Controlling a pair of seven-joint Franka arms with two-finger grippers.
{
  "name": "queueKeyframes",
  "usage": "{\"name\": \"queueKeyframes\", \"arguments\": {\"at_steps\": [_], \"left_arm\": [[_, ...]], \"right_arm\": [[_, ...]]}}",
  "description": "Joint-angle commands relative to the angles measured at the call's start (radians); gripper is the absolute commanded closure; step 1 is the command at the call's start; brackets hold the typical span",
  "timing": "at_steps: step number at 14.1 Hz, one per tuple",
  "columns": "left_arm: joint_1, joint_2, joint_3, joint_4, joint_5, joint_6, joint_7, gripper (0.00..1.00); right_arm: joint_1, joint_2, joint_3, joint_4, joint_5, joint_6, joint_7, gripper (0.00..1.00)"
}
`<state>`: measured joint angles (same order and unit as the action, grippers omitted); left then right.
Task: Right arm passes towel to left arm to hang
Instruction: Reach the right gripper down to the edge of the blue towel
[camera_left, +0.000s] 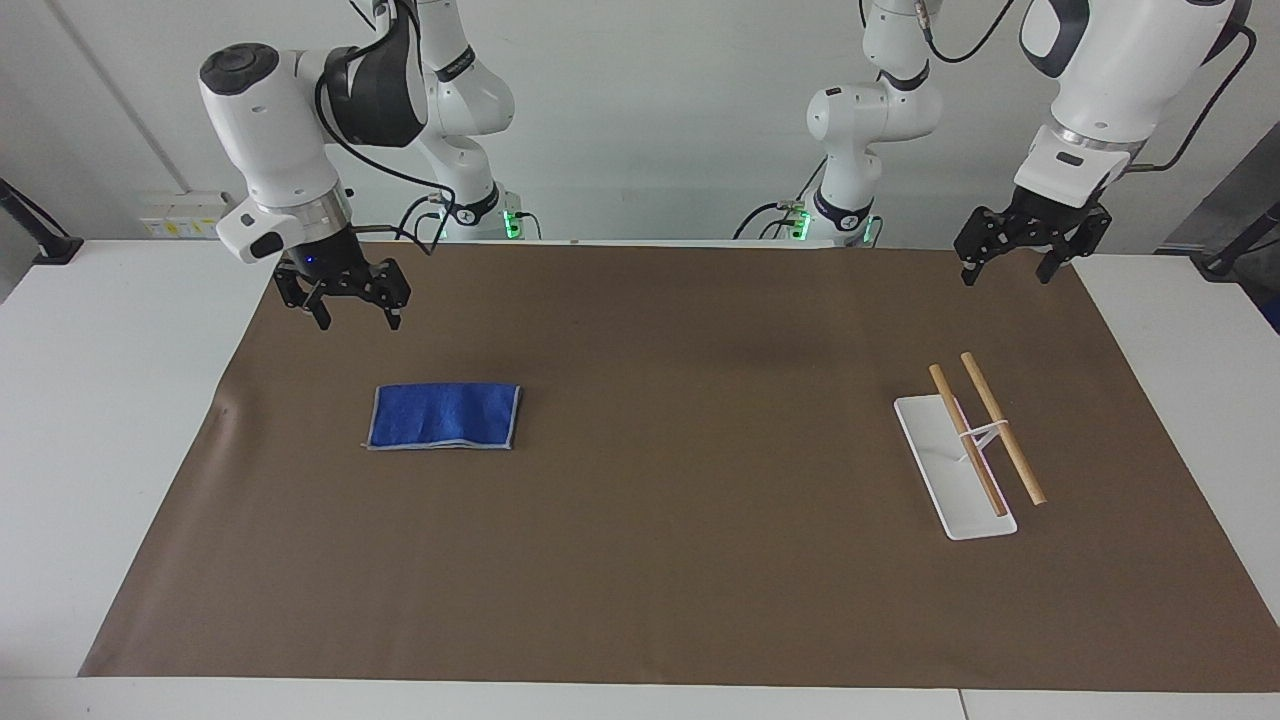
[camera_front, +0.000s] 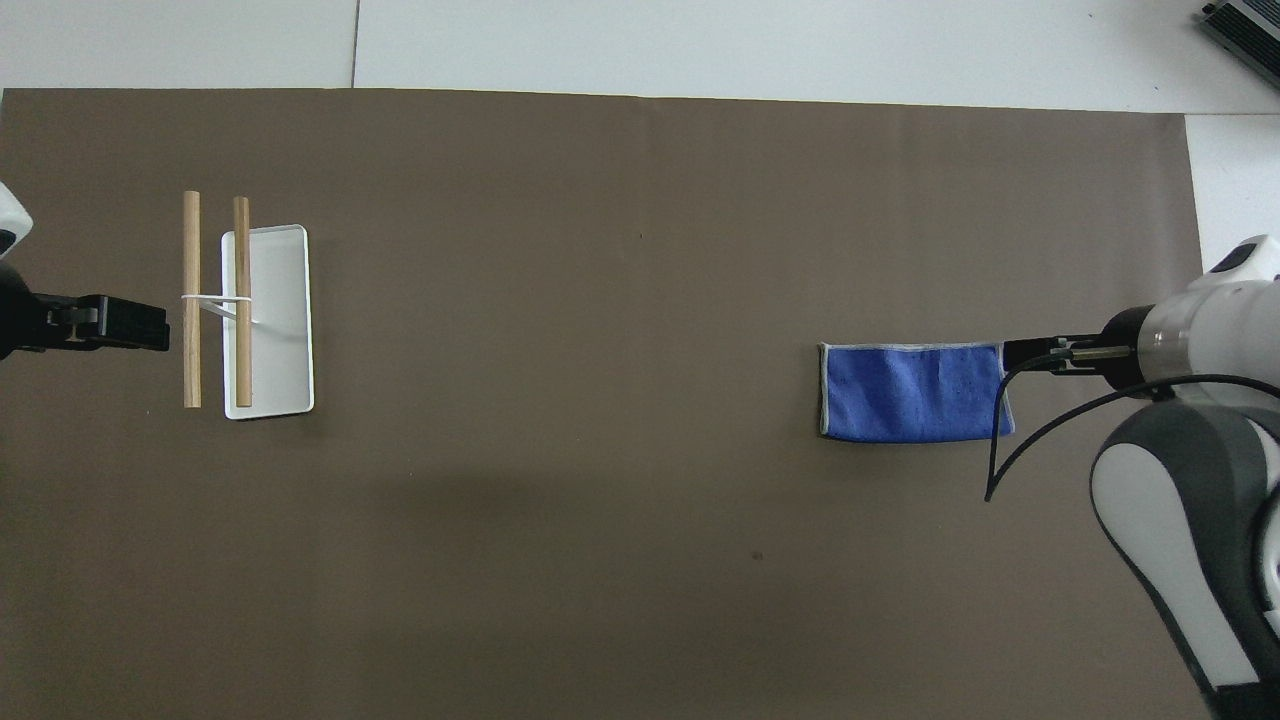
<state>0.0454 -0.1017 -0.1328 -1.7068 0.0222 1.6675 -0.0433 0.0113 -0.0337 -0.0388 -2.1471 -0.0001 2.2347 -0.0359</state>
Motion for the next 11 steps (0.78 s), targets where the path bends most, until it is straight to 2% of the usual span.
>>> {"name": "queueKeyframes", "arguments": {"at_steps": [1, 5, 11], "left_arm": [[-0.002, -0.018, 0.004, -0.016, 0.005, 0.008, 0.005, 0.0], [-0.002, -0.018, 0.004, -0.016, 0.005, 0.008, 0.005, 0.0], [-0.002, -0.018, 0.004, -0.016, 0.005, 0.006, 0.005, 0.0]], "right_arm": [[-0.014, 0.086, 0.005, -0.04, 0.031, 0.123, -0.082, 0.0], [-0.016, 0.144, 0.005, -0.14, 0.107, 0.319, -0.136, 0.0], [0.015, 0.166, 0.007, -0.171, 0.16, 0.339, -0.139, 0.0]]}}
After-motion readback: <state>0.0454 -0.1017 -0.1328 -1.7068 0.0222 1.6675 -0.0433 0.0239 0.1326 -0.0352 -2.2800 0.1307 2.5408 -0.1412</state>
